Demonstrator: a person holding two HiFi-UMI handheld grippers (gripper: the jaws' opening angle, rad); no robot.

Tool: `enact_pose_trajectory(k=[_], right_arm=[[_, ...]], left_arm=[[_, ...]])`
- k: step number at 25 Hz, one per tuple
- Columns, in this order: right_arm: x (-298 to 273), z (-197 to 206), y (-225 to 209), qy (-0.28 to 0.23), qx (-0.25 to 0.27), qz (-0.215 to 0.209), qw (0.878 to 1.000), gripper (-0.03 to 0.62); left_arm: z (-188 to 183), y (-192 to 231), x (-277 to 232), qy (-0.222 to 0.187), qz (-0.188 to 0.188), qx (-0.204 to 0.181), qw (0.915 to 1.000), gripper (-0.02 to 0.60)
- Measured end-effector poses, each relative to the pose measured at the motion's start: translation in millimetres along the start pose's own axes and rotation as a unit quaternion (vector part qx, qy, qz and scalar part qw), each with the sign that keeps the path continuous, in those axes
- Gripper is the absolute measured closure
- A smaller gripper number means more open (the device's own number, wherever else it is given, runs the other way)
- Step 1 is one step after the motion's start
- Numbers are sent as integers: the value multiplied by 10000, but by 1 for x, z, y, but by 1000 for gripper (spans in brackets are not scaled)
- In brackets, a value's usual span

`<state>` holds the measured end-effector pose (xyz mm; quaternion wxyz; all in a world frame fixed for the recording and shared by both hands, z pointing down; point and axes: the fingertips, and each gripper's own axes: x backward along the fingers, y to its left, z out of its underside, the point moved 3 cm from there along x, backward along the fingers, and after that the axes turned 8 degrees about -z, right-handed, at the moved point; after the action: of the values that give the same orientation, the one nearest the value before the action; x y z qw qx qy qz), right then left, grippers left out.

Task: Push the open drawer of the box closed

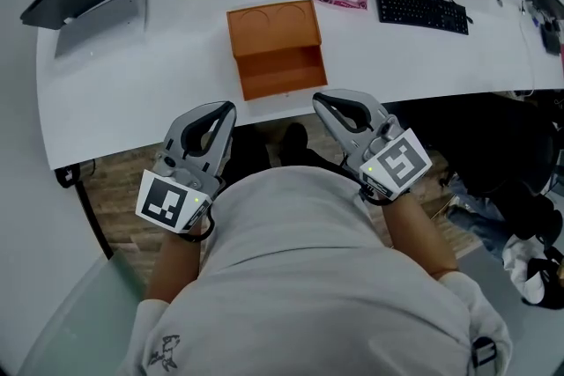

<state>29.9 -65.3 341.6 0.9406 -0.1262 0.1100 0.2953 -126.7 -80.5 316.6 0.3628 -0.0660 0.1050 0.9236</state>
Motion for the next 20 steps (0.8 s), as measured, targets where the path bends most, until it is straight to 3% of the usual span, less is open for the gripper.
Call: enact_pose_trajectory(k=[6,19,20], right_arm=[[-25,10,-3,238,-214,34,9995,591],[-61,49,-27,534,-457,199,9973,589],[-62,55,-31,570,-528,219,9967,555]], left_arm=[[10,20,-7,73,153,194,9997,581],[51,43,-31,469,346,235,9980,581],[54,45,-35,459,341,231,9981,581]])
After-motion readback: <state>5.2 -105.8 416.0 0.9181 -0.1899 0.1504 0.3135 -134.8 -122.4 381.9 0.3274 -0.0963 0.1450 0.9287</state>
